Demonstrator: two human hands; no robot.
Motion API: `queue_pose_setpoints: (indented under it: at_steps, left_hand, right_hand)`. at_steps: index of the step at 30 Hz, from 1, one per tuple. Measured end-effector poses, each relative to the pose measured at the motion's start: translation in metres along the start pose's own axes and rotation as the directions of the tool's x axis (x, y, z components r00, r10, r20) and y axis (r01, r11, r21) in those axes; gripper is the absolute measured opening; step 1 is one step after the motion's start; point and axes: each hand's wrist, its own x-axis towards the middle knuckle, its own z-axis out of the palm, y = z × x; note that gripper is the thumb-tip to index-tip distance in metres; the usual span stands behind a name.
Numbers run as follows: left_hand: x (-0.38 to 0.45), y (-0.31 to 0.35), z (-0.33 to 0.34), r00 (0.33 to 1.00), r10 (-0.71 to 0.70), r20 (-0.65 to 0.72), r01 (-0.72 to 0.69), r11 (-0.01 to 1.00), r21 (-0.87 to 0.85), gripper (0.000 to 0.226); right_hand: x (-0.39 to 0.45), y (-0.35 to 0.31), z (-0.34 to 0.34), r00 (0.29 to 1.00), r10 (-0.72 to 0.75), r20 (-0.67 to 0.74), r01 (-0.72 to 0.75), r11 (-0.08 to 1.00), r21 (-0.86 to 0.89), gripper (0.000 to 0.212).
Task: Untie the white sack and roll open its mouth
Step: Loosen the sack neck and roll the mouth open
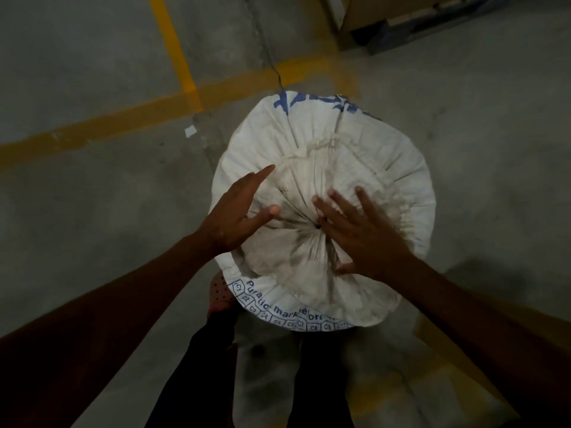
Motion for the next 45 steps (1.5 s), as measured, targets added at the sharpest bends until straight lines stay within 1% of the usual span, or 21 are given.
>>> queue_pose_setpoints:
  at_steps: [3,6,8,10,12,14,16,18,19,21,24,26,28,30,32,34,38,43,45]
  left_hand:
    - [0.003,0.001,0.002,1.0,-0.008,0.012,0.008,1.0,0.002,0.087]
    - [0.006,0.004,0.006,1.0,0.001,0.011,-0.001,1.0,0.009,0.084]
    - [0.007,0.008,0.009,1.0,0.012,0.014,-0.012,1.0,0.015,0.082]
    - [0.007,0.012,0.013,0.999,0.032,0.018,-0.033,0.999,0.028,0.08]
    - [0.007,0.015,0.018,0.998,0.055,0.019,-0.056,0.997,0.046,0.078]
    - [0.007,0.016,0.023,0.997,0.067,0.024,-0.068,0.996,0.051,0.078]
    - [0.007,0.017,0.026,0.997,0.067,0.035,-0.069,0.996,0.055,0.079]
    - [0.007,0.017,0.029,0.997,0.067,0.049,-0.07,0.996,0.061,0.081]
    - [0.007,0.017,0.03,0.996,0.068,0.053,-0.071,0.995,0.063,0.081]
    - [0.006,0.017,0.032,0.995,0.084,0.055,-0.088,0.994,0.071,0.08]
    - [0.005,0.018,0.038,0.991,0.121,0.061,-0.127,0.986,0.106,0.081]
    - [0.005,0.017,0.042,0.991,0.112,0.072,-0.122,0.981,0.151,0.085]
    - [0.005,0.017,0.046,0.992,0.096,0.086,-0.111,0.975,0.192,0.087]
    - [0.007,0.017,0.049,0.99,0.103,0.096,-0.122,0.97,0.213,0.088]
    - [0.008,0.016,0.054,0.987,0.115,0.115,-0.139,0.964,0.228,0.087]
    - [0.008,0.015,0.058,0.982,0.124,0.14,-0.156,0.957,0.245,0.084]
    - [0.005,0.018,0.065,0.972,0.138,0.188,-0.187,0.945,0.269,0.08]
    - [0.005,0.018,0.08,0.943,0.205,0.26,-0.288,0.896,0.338,0.076]
    - [0.006,0.017,0.086,0.93,0.245,0.274,-0.34,0.856,0.39,0.076]
  right_hand:
    - [0.005,0.009,0.008,0.99,-0.129,0.06,0.129,0.992,-0.006,0.101]
    - [0.003,0.02,0.012,0.974,-0.205,0.093,0.202,0.979,0.04,0.093]
    - [0.001,0.026,0.018,0.965,-0.245,0.089,0.241,0.969,0.054,0.08]
    - [0.0,0.029,0.025,0.962,-0.266,0.066,0.259,0.962,0.09,0.061]
    - [0.002,0.028,0.027,0.976,-0.215,0.041,0.203,0.96,0.194,0.055]
    - [0.006,0.025,0.025,0.992,-0.123,0.016,0.114,0.955,0.275,0.057]
    - [0.01,0.021,0.025,0.996,-0.054,0.071,0.032,0.958,0.286,0.067]
    - [0.013,0.016,0.029,0.99,-0.042,0.135,0.008,0.97,0.245,0.08]
    - [0.013,0.014,0.03,0.989,-0.042,0.14,0.01,0.974,0.225,0.086]
    - [0.01,0.01,0.034,0.994,-0.034,0.105,0.012,0.979,0.202,0.093]
    - [0.002,0.006,0.03,0.999,-0.028,0.031,0.022,0.984,0.175,0.088]
    - [-0.007,0.005,0.028,0.992,-0.105,-0.069,0.114,0.984,0.14,0.077]
    - [-0.021,0.004,0.03,0.958,-0.2,-0.204,0.227,0.966,0.122,0.064]
    - [-0.034,0.004,0.035,0.929,-0.245,-0.278,0.298,0.94,0.165,0.057]
    - [-0.043,0.003,0.041,0.917,-0.267,-0.297,0.342,0.909,0.237,0.054]
    - [-0.047,0.002,0.048,0.922,-0.25,-0.297,0.337,0.895,0.293,0.054]
    - [-0.048,0.004,0.051,0.963,-0.12,-0.243,0.208,0.902,0.379,0.064]
    - [-0.051,0.012,0.043,0.995,0.005,-0.103,0.042,0.896,0.443,0.085]
    - [-0.056,0.013,0.042,0.994,0.028,-0.106,0.026,0.879,0.476,0.081]
